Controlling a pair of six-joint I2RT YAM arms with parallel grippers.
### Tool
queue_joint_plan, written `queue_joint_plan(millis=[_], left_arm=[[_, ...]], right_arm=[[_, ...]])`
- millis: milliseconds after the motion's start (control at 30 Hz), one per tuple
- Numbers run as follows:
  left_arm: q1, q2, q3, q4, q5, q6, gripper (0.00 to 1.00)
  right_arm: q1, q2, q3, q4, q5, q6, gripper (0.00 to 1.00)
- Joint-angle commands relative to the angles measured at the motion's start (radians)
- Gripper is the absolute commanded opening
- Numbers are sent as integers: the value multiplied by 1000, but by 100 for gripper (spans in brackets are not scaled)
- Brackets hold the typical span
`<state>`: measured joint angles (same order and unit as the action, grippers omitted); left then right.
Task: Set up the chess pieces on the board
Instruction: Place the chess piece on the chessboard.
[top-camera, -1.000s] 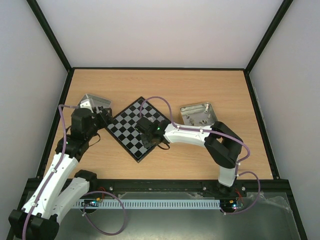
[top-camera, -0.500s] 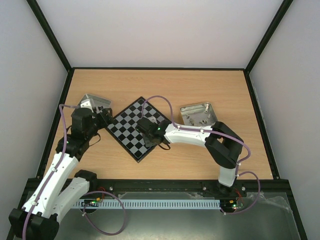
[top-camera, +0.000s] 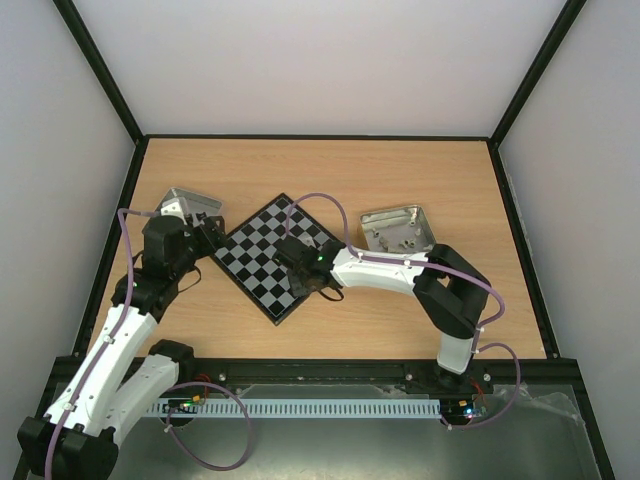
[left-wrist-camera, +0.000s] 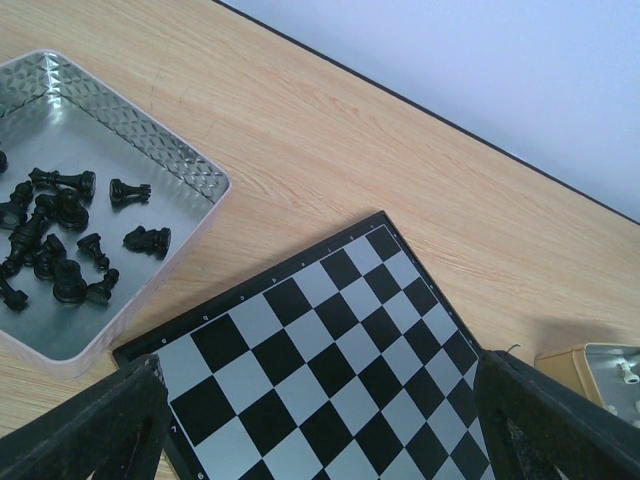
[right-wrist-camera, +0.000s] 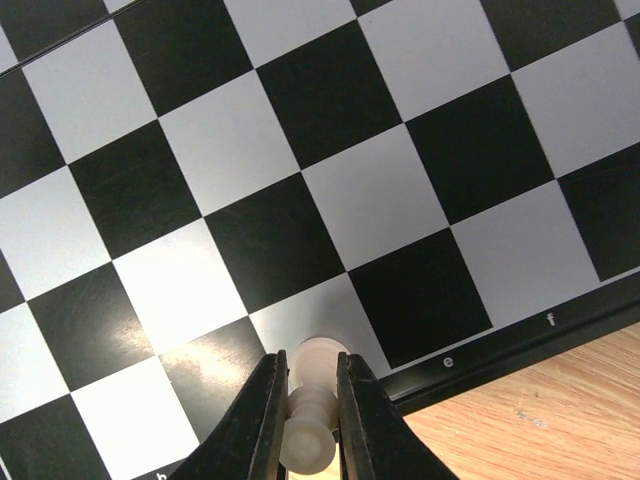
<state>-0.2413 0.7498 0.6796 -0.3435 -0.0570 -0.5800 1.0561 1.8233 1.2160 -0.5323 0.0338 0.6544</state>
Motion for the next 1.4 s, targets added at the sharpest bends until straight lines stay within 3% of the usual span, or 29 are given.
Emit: queue_joint_plan(millis=[0, 333, 733, 1167, 1367], left_arm=[[-1, 2, -9, 4, -2, -4, 84], [-1, 1, -8, 4, 1, -7, 84], [-1, 2, -7, 6, 12, -9, 84], [-1, -4, -3, -2, 25, -14, 84], [0, -7, 11, -10, 25, -11, 84]], right_arm=[[5, -26, -12, -11, -48, -15, 12], [5, -13, -16, -23, 69, 7, 13], [5, -30, -33, 46, -14, 2, 21], [3, -29, -31, 49, 42, 33, 19], [2, -76, -10, 44, 42, 35, 32]])
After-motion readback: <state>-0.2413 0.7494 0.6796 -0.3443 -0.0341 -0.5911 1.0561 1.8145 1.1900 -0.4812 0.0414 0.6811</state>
